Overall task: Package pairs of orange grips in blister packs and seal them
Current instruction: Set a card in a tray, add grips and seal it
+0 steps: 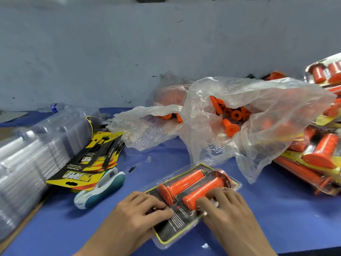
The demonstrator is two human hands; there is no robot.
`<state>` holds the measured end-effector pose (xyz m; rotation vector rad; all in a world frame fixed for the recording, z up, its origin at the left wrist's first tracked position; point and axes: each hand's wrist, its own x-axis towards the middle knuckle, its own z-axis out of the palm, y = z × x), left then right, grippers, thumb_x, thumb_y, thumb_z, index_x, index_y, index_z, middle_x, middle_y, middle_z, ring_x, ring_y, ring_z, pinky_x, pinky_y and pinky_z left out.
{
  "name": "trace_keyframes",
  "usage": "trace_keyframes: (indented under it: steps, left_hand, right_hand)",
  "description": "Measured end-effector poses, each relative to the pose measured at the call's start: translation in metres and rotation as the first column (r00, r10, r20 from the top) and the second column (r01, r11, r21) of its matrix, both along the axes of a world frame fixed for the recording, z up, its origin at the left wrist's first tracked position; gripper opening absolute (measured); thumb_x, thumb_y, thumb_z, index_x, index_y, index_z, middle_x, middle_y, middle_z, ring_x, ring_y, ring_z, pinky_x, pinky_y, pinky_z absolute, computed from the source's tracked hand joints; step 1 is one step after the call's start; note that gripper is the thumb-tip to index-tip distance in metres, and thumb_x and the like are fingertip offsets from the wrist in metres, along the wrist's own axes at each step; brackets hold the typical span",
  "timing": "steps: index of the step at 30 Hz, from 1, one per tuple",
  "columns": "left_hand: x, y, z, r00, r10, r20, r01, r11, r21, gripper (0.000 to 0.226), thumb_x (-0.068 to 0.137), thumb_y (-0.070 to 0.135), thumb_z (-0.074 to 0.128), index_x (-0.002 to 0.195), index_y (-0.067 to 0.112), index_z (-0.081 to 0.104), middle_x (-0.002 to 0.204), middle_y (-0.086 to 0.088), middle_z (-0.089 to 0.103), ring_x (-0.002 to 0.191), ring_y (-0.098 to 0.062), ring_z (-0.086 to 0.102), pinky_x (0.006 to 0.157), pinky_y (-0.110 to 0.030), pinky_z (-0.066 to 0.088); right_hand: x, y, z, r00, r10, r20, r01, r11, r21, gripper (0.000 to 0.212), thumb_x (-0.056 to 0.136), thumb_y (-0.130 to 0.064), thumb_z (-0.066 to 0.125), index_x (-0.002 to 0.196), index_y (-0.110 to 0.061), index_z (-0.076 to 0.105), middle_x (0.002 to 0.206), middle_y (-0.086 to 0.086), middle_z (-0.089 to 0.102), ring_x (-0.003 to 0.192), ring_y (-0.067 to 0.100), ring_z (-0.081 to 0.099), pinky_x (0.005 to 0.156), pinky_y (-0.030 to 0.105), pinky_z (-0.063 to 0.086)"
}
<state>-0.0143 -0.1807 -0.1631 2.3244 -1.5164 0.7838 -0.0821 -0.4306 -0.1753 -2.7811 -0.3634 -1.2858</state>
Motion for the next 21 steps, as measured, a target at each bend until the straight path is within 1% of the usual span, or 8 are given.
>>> trace_keyframes:
  steps: [1, 3, 6, 8, 11, 14, 18, 21]
  left_hand:
    - [-0.002, 0.001, -0.001, 1.000, -0.005, -0.001, 0.005, 1.000, -0.004, 0.024, 0.094, 0.028, 0.053, 0.105, 0.032, 0.074, 0.098, 0.010, 0.068, 0.091, -0.008, 0.062, 0.083, -0.024, 0.049]
    - [-0.001, 0.004, -0.002, 1.000, 0.003, 0.021, -0.003, 1.000, 0.001, 0.024, 0.092, 0.030, 0.057, 0.109, 0.031, 0.073, 0.104, 0.009, 0.068, 0.096, -0.008, 0.062, 0.086, -0.027, 0.049]
    - [0.002, 0.010, -0.003, 0.999, 0.034, 0.033, -0.035, 0.999, 0.034, 0.028, 0.092, 0.037, 0.058, 0.115, 0.028, 0.071, 0.115, 0.008, 0.066, 0.107, -0.008, 0.061, 0.094, -0.032, 0.047]
    - [0.001, 0.010, -0.004, 0.999, 0.032, -0.026, -0.032, 0.999, 0.007, 0.030, 0.093, 0.041, 0.061, 0.120, 0.028, 0.068, 0.120, 0.011, 0.063, 0.115, -0.005, 0.058, 0.098, -0.033, 0.046]
    - [-0.002, 0.010, -0.005, 0.993, 0.036, -0.113, -0.040, 0.999, -0.032, 0.033, 0.094, 0.048, 0.059, 0.122, 0.031, 0.059, 0.124, 0.016, 0.060, 0.122, -0.002, 0.053, 0.103, -0.032, 0.041]
    - [-0.001, 0.012, -0.006, 0.992, 0.047, -0.118, -0.048, 0.999, 0.000, 0.029, 0.092, 0.038, 0.060, 0.120, 0.032, 0.056, 0.121, 0.016, 0.060, 0.116, -0.003, 0.055, 0.102, -0.033, 0.041]
    - [-0.002, 0.012, -0.009, 0.982, 0.062, -0.177, -0.064, 0.998, -0.007, 0.036, 0.085, 0.023, 0.057, 0.120, 0.032, 0.054, 0.122, 0.015, 0.056, 0.115, -0.005, 0.053, 0.105, -0.031, 0.038]
    - [-0.003, 0.012, -0.010, 0.977, 0.074, -0.201, -0.073, 0.997, 0.013, 0.042, 0.081, 0.019, 0.056, 0.120, 0.032, 0.052, 0.123, 0.015, 0.054, 0.115, -0.008, 0.052, 0.106, -0.027, 0.035]
  right_hand:
    - [0.001, 0.004, -0.001, 1.000, 0.004, 0.012, -0.004, 1.000, 0.002, 0.020, 0.070, -0.007, 0.053, 0.072, -0.024, 0.062, 0.073, 0.000, 0.054, 0.059, 0.025, 0.054, 0.075, 0.033, 0.047]
    - [0.003, 0.004, -0.001, 1.000, 0.001, 0.001, -0.001, 1.000, 0.004, 0.024, 0.063, -0.001, 0.065, 0.069, -0.022, 0.057, 0.071, -0.001, 0.051, 0.057, 0.024, 0.052, 0.071, 0.028, 0.047]
    - [0.003, -0.001, 0.005, 0.997, -0.011, -0.079, 0.013, 1.000, 0.019, 0.038, 0.051, -0.006, 0.088, 0.068, -0.024, 0.058, 0.070, -0.004, 0.050, 0.059, 0.020, 0.051, 0.061, 0.021, 0.033]
    - [0.002, -0.001, 0.009, 0.995, -0.013, -0.101, 0.014, 1.000, 0.017, 0.039, 0.050, -0.012, 0.091, 0.068, -0.025, 0.059, 0.071, -0.005, 0.051, 0.060, 0.018, 0.053, 0.056, 0.020, 0.031]
    - [0.000, 0.001, 0.012, 0.994, -0.010, -0.107, 0.015, 0.999, 0.046, 0.037, 0.053, -0.014, 0.092, 0.068, -0.026, 0.060, 0.072, -0.006, 0.053, 0.060, 0.017, 0.054, 0.058, 0.018, 0.026]
    - [-0.002, 0.004, 0.015, 0.993, -0.024, -0.113, 0.029, 0.999, 0.037, 0.037, 0.052, -0.015, 0.092, 0.068, -0.024, 0.060, 0.072, -0.007, 0.053, 0.059, 0.017, 0.053, 0.058, 0.018, 0.026]
    - [-0.004, 0.008, 0.015, 0.992, -0.024, -0.123, 0.029, 0.999, 0.038, 0.036, 0.052, -0.014, 0.092, 0.067, -0.023, 0.061, 0.072, -0.007, 0.054, 0.060, 0.017, 0.054, 0.056, 0.018, 0.026]
    - [-0.005, 0.009, 0.015, 0.990, -0.026, -0.137, 0.035, 0.998, 0.058, 0.036, 0.052, -0.011, 0.092, 0.068, -0.023, 0.061, 0.073, -0.007, 0.054, 0.061, 0.017, 0.054, 0.055, 0.018, 0.026]
